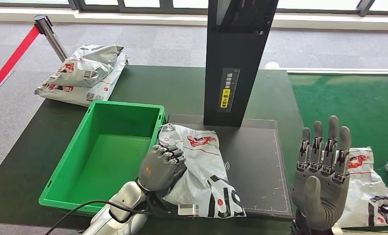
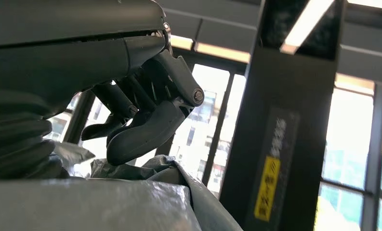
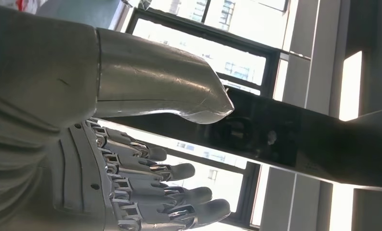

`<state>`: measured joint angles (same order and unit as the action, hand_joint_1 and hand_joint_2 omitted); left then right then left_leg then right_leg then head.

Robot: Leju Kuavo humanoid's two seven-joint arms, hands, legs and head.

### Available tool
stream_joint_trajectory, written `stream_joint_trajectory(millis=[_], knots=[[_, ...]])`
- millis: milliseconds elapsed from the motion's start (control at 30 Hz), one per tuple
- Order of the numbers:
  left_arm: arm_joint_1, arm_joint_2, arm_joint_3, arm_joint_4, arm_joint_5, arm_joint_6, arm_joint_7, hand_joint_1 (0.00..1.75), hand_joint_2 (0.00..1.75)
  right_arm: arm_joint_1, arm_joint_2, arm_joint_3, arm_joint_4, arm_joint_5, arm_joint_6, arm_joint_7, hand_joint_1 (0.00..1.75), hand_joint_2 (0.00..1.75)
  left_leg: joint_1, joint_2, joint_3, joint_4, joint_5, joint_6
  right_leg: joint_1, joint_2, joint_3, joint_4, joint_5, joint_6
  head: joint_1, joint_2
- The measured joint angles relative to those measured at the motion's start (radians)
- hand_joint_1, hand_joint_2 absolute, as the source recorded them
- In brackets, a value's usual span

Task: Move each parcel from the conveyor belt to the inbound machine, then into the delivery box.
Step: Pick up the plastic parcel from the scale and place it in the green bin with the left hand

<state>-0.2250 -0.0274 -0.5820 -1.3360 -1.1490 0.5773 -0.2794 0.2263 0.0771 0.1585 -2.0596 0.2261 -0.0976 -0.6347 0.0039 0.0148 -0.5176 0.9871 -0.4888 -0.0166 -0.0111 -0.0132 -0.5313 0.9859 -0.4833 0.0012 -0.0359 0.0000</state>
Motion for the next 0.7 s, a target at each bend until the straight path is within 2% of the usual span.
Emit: stream_joint_trajectory(millis=[100,167,200,233,300,333,367,467,700], knots=[[0.015,0.02,0.057,-0.094,-0.033,0.036,0.01,1.75,1.75,-0.003,0.0,0.0,0.0,-0.012,-0.014,-0.002,0.0,1.75,0.0,0.0,0.0,0.0,0.0,0.0,0.0,0.0,0.0,0.0,0.0,0.0,0.0,0.0],[0.019,0.034,0.088,-0.142,-0.027,0.013,0.001,1.75,1.75,-0.009,0.0,-0.001,0.002,-0.021,-0.022,-0.007,0.0,1.75,0.0,0.0,0.0,0.0,0.0,0.0,0.0,0.0,0.0,0.0,0.0,0.0,0.0,0.0],[0.02,0.041,0.096,-0.156,-0.012,-0.013,-0.009,1.44,1.75,-0.014,0.0,-0.001,0.005,-0.025,-0.026,-0.009,0.0,1.75,0.0,0.0,0.0,0.0,0.0,0.0,0.0,0.0,0.0,0.0,0.0,0.0,0.0,0.0],[0.02,0.046,0.1,-0.163,0.009,-0.047,-0.019,1.36,1.75,-0.02,0.0,-0.001,0.008,-0.028,-0.028,-0.011,0.0,1.75,0.0,0.0,0.0,0.0,0.0,0.0,0.0,0.0,0.0,0.0,0.0,0.0,0.0,0.0],[0.02,0.051,0.1,-0.159,0.052,-0.106,-0.04,1.36,1.75,-0.032,0.0,-0.001,0.015,-0.032,-0.031,-0.011,0.0,1.75,0.0,0.0,0.0,0.001,0.001,0.0,0.0,0.0,0.0,0.0,0.001,0.001,0.0,0.0],[0.018,0.051,0.097,-0.149,0.077,-0.128,-0.055,1.66,1.75,-0.039,0.0,-0.001,0.018,-0.033,-0.032,-0.01,0.0,1.75,0.0,0.0,-0.001,0.001,0.001,0.0,0.0,0.0,0.0,0.0,0.001,0.001,0.0,0.0],[0.014,0.051,0.091,-0.135,0.101,-0.141,-0.07,1.75,1.75,-0.045,0.0,-0.001,0.022,-0.033,-0.031,-0.008,0.0,1.75,0.0,0.0,-0.001,0.001,0.001,0.0,0.0,0.0,-0.001,0.0,0.001,0.001,0.0,0.0],[-0.003,0.047,0.06,-0.082,0.144,-0.153,-0.108,1.75,1.75,-0.066,0.0,-0.001,0.03,-0.032,-0.028,0.0,0.0,1.75,0.0,0.0,-0.001,0.002,0.001,0.001,0.0,0.0,-0.001,0.0,0.002,0.001,0.0,0.0],[-0.027,0.039,0.024,-0.021,0.149,-0.152,-0.118,1.75,1.75,-0.082,0.0,-0.001,0.043,-0.03,-0.028,0.003,0.0,1.75,0.0,0.0,-0.002,0.003,0.001,0.001,0.0,0.0,-0.001,0.0,0.002,0.002,0.0,0.0]])
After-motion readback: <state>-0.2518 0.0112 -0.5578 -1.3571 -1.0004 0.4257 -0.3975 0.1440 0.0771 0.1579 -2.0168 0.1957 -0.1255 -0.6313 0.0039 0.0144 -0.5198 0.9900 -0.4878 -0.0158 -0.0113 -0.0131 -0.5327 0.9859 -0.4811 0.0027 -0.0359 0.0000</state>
